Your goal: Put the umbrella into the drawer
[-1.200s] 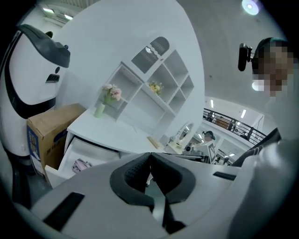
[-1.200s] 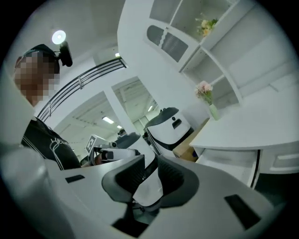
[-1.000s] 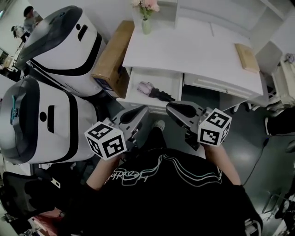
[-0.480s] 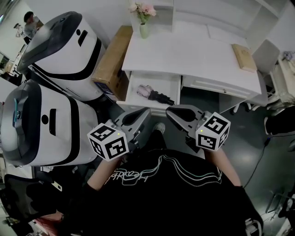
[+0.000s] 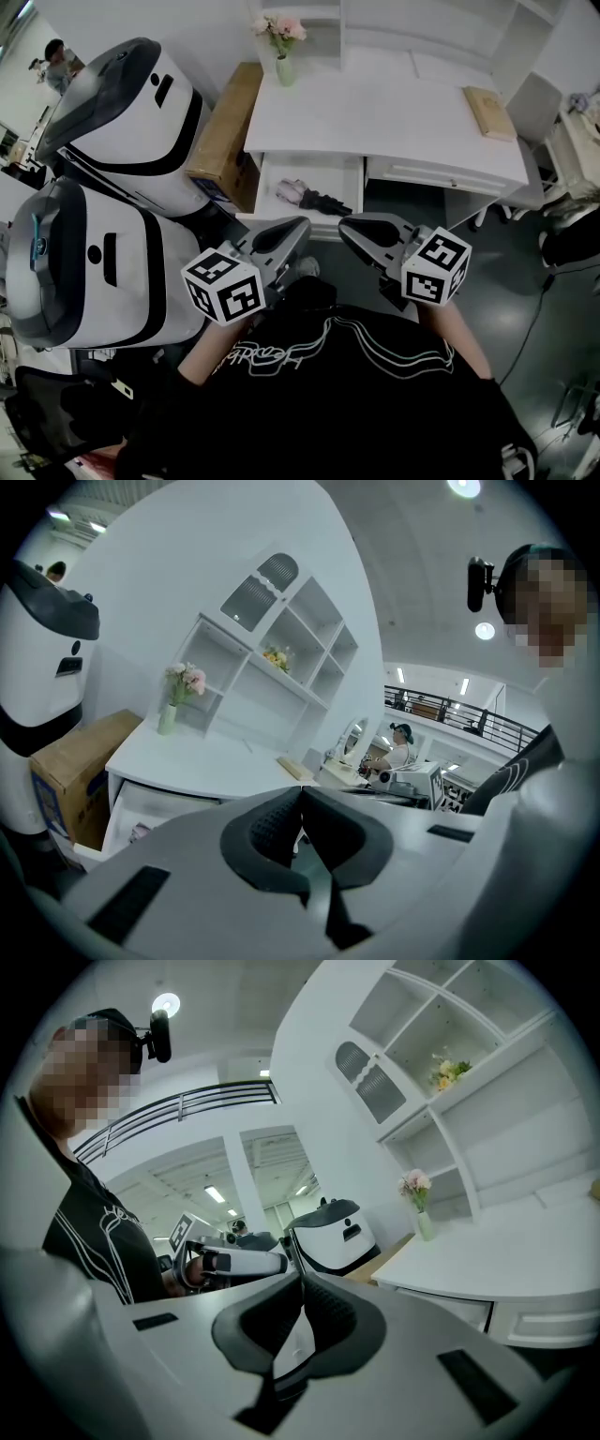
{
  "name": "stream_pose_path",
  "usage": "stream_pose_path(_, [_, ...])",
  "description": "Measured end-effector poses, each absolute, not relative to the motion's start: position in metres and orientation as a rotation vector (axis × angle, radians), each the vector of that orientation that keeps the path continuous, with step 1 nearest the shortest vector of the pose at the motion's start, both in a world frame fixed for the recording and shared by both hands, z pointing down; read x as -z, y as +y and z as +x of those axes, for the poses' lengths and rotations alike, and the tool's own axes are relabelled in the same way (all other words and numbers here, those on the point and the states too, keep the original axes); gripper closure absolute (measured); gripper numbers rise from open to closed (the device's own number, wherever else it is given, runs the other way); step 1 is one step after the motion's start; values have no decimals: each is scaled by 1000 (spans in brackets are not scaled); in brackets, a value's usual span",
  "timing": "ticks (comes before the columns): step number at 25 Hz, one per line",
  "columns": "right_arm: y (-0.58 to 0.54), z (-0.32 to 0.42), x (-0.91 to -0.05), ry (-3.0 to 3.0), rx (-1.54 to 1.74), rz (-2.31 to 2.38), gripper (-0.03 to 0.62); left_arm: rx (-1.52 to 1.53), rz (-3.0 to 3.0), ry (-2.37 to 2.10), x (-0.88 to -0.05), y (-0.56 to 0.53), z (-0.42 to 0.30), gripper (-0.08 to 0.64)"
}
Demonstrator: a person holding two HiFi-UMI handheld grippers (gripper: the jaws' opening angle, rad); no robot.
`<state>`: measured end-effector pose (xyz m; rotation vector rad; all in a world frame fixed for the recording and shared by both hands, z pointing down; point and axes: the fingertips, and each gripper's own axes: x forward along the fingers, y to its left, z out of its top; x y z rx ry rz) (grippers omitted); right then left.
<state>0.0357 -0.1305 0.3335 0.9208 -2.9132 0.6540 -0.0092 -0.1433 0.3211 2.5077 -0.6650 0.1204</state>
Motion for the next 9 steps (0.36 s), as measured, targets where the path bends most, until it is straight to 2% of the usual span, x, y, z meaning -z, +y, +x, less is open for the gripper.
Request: stream_pose_path(9, [-133,42,-327,-2928,-657,958,545,-99,2482,-624,-318,-149,-5,540])
